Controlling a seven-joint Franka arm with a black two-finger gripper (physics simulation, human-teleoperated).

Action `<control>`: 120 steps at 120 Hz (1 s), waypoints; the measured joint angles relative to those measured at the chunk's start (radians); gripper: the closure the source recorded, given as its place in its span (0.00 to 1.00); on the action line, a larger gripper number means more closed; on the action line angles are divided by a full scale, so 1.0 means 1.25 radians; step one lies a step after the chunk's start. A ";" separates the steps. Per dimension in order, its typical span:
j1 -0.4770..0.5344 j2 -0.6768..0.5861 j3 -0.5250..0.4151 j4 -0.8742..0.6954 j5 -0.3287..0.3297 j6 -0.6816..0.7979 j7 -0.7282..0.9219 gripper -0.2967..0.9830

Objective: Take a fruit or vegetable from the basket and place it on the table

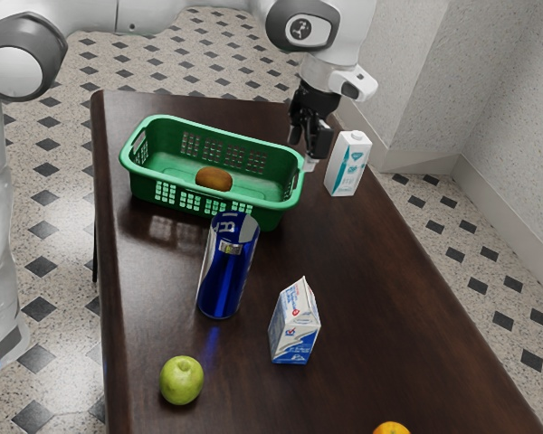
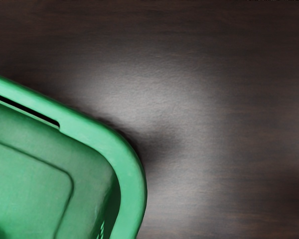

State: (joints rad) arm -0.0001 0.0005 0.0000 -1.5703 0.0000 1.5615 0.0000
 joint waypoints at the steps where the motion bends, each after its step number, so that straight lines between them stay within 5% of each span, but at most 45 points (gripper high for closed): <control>1: 0.000 0.000 0.000 0.000 0.000 0.000 0.000 0.23; 8: 0.046 0.101 -0.020 0.208 0.054 -0.031 0.008 0.24; 20: 0.234 0.145 -0.025 0.298 0.102 -0.067 0.019 0.23; 41: 0.259 0.124 -0.032 0.392 0.133 -0.100 0.035 0.23; 62: 0.103 0.100 -0.048 0.413 0.140 -0.114 0.046 0.23; 83: 0.077 0.112 -0.048 0.326 0.140 -0.120 0.056 0.23; 105: -0.067 0.175 -0.056 0.285 0.179 -0.124 0.095 0.23; 120: -0.063 0.170 -0.051 0.244 0.194 -0.129 0.134 0.23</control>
State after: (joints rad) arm -0.0792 0.2127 -0.0637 -1.2649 0.2430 1.3999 0.1678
